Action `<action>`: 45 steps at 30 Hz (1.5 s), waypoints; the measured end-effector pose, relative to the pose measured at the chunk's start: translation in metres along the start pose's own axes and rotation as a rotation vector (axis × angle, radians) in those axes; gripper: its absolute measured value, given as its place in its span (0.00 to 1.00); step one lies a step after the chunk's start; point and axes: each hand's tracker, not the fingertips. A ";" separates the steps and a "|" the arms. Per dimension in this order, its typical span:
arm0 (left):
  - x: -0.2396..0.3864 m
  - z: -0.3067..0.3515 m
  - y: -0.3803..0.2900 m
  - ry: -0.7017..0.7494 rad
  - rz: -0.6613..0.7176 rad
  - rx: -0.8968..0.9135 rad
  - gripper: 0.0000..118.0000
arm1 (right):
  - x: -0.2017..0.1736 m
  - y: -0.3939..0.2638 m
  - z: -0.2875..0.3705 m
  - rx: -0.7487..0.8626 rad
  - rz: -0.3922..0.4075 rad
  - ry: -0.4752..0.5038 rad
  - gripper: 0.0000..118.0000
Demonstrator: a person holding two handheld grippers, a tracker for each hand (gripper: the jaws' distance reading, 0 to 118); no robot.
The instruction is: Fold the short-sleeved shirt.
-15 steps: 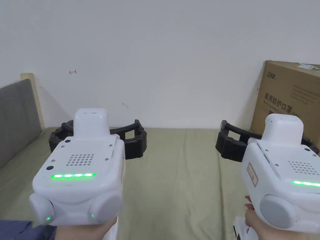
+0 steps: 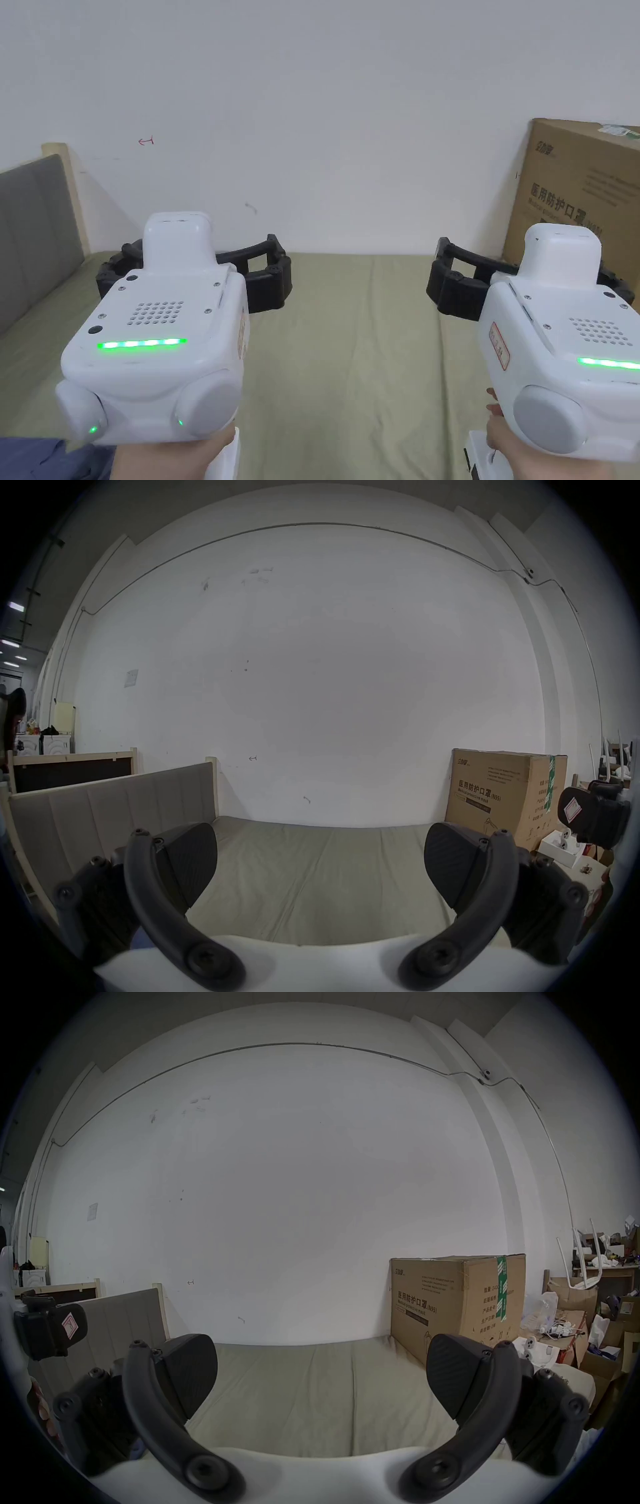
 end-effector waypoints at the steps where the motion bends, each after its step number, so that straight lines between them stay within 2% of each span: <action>1: -0.001 0.000 0.000 0.001 0.000 -0.001 1.00 | 0.000 0.000 0.000 0.000 -0.003 0.001 1.00; 10: -0.003 -0.001 0.002 0.007 0.005 -0.001 1.00 | 0.001 0.001 -0.003 -0.011 -0.029 0.004 1.00; 45: 0.000 -0.002 -0.005 0.004 -0.023 -0.013 1.00 | -0.003 -0.007 -0.006 -0.033 -0.013 -0.013 1.00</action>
